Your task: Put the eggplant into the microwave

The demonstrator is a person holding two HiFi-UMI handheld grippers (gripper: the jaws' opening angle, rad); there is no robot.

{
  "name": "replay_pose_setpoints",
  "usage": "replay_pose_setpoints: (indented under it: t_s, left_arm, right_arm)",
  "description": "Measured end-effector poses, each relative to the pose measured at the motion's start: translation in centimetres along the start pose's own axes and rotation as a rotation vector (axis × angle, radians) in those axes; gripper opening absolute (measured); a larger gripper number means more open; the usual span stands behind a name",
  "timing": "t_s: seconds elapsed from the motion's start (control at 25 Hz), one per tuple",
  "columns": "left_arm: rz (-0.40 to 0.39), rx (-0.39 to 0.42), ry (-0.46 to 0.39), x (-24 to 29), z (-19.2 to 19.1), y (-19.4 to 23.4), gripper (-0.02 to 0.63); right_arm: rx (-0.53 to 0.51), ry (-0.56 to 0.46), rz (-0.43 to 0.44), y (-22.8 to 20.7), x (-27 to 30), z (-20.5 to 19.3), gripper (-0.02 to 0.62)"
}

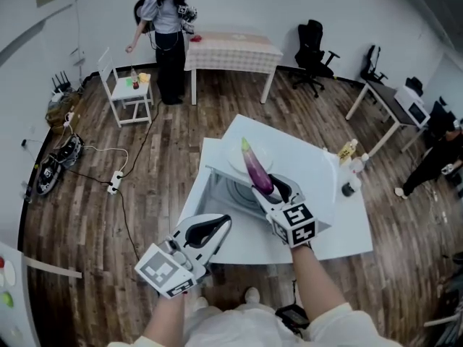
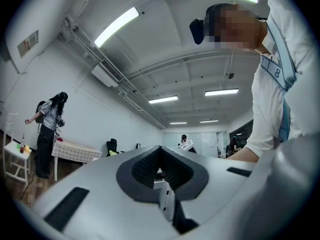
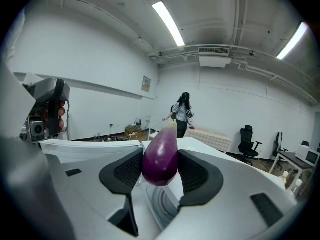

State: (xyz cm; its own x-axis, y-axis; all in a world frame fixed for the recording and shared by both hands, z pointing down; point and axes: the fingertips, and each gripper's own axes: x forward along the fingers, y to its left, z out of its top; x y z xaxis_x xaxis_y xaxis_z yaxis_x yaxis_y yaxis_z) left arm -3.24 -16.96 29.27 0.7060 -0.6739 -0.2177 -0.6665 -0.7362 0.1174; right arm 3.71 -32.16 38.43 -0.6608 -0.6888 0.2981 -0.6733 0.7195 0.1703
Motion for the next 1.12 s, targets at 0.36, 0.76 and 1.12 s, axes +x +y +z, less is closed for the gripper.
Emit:
replay_pose_setpoints:
  t_s: [0.36,0.76,1.12]
  left_arm:
    - [-0.070,0.008,0.064,-0.8,-0.9,-2.0,0.002]
    - [-0.160,-0.002,0.129,-1.2,-3.2,-5.3,0.002]
    - [-0.188,-0.036,0.179,-1.9,-6.0,-6.8,0.002]
  right_arm:
    - [0.045,-0.028,-0.024,2.2,-2.4,-1.3,0.236]
    - [0.090,-0.041,-0.056,4.2,-5.0,-4.2,0.236]
    - [0.097,-0.031,-0.031,6.6,-6.1,-7.1,0.236]
